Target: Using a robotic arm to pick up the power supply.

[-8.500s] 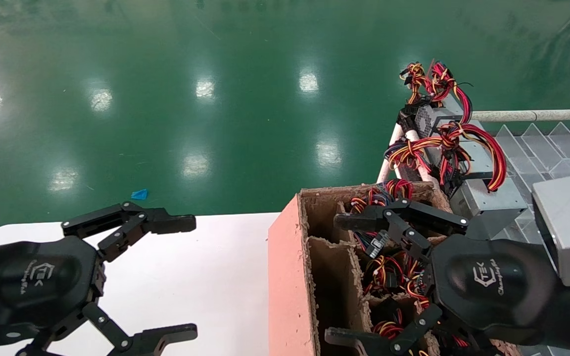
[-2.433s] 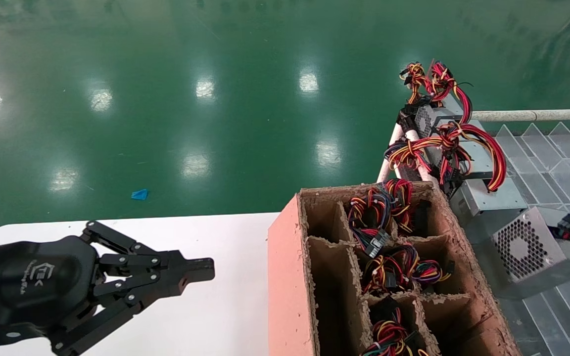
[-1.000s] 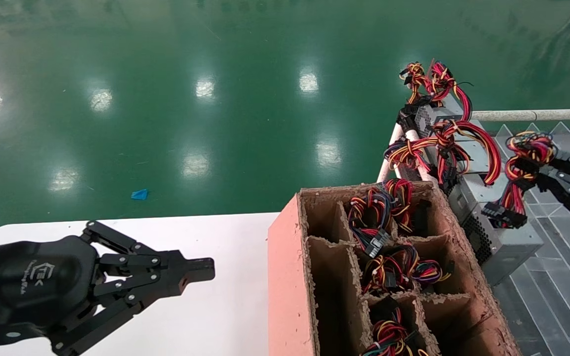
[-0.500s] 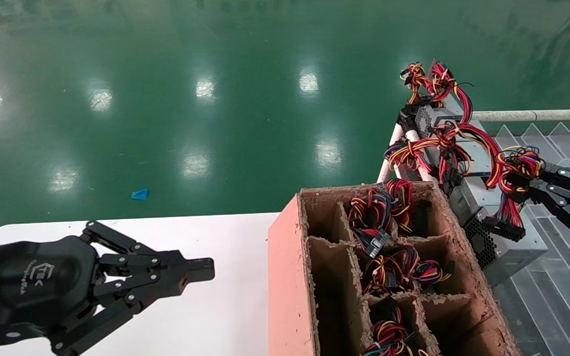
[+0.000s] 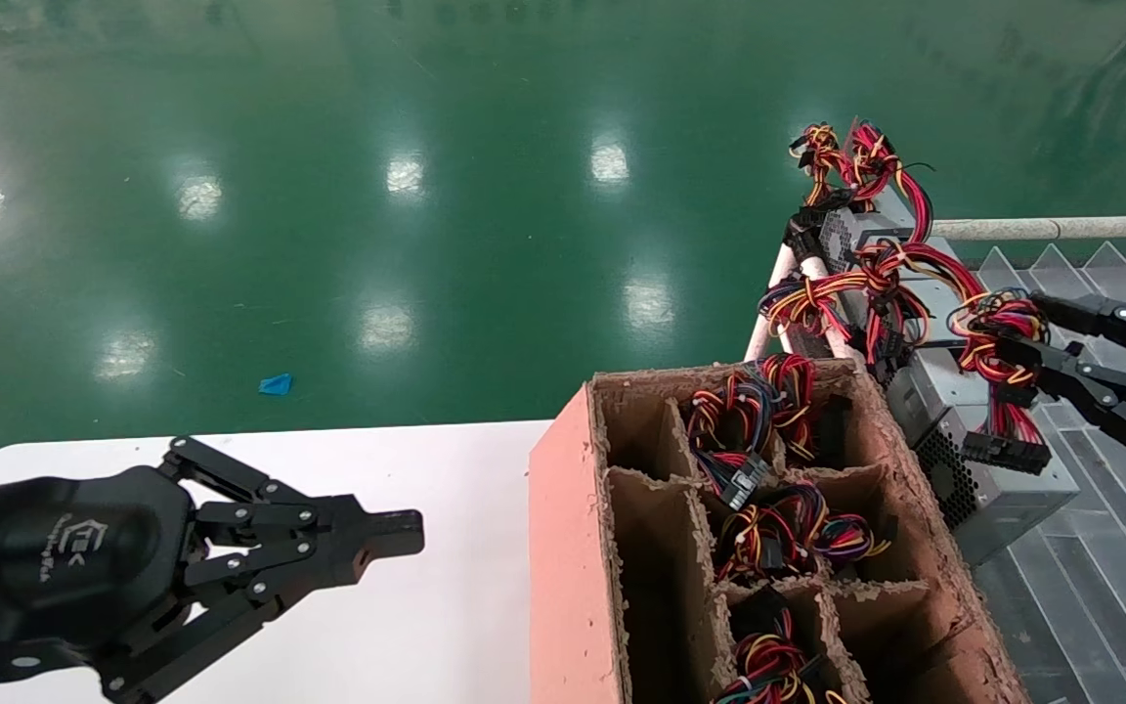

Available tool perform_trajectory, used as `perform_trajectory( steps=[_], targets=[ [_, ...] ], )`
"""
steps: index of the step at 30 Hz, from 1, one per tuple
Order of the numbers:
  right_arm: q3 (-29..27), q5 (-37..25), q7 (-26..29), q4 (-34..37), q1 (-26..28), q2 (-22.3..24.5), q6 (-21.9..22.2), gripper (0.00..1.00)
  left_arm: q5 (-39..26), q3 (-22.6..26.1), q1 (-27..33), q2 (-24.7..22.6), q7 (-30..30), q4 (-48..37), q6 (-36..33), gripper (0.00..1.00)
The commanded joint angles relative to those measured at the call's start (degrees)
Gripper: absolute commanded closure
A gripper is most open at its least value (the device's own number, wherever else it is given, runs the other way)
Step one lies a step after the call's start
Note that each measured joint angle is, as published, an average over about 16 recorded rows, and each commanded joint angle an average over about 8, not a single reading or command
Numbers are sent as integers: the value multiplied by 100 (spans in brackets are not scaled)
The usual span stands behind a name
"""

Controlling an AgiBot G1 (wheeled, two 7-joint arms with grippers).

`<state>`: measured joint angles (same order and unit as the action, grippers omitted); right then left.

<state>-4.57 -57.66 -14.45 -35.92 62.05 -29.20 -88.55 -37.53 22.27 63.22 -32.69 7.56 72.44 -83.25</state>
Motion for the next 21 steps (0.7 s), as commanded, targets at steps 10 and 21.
perform_trajectory(
  steps=[10, 21],
  targets=[
    [-75, 227, 63, -321, 6, 29, -45, 0, 0, 0, 0, 0, 0, 0, 0, 100],
    [-186, 1012, 201, -741, -239, -36, -225, 0, 1, 1, 0, 0, 0, 0, 0, 100]
  ],
)
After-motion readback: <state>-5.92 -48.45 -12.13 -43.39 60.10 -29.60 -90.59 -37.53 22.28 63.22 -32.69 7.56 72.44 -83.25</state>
